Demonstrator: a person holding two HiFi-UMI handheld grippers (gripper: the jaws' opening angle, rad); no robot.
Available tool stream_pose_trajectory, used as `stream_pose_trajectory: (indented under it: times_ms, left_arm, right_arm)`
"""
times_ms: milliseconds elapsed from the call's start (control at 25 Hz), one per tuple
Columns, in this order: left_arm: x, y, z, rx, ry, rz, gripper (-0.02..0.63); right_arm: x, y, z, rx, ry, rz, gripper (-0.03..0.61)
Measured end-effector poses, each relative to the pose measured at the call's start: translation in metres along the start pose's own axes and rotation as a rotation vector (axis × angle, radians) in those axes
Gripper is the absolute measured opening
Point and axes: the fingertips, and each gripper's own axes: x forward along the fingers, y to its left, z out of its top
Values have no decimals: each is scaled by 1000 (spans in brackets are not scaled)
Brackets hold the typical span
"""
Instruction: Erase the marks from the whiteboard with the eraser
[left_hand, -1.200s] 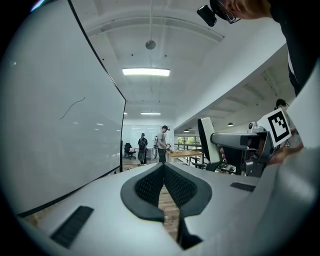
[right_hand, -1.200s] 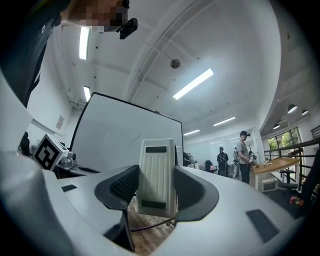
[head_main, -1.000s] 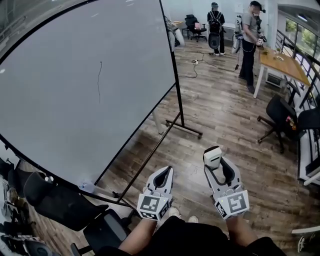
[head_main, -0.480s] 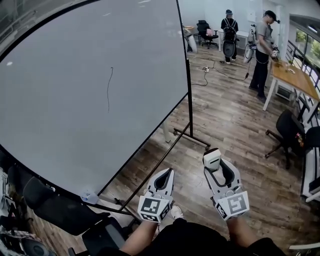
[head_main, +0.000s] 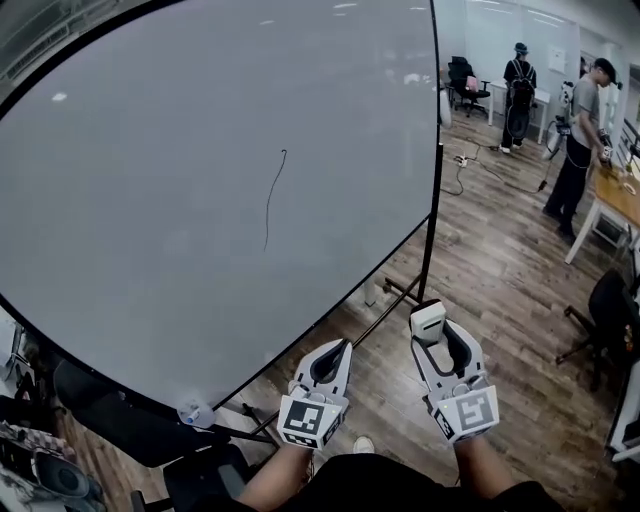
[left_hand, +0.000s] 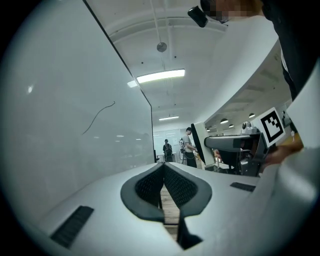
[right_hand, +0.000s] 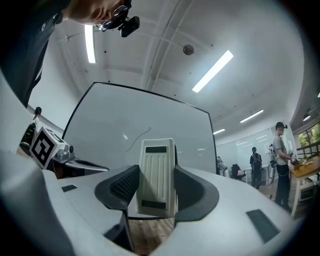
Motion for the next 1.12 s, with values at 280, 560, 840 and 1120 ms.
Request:
stream_pose_trajectory:
  times_ms: [280, 560, 840, 1120]
  left_arm:
    - [7, 79, 16, 76, -9, 120, 18]
    - [17, 113, 40, 98, -63, 165, 18]
    - [30, 139, 52, 101, -64, 267, 18]
    - [38, 159, 65, 106, -82, 402, 18]
  right_arm:
    - [74, 18, 7, -49, -29, 92, 245]
    - [132, 26, 33, -90, -107, 160, 244]
    - [196, 16, 65, -163, -184, 263, 244]
    - [251, 19, 108, -243, -309, 369, 244]
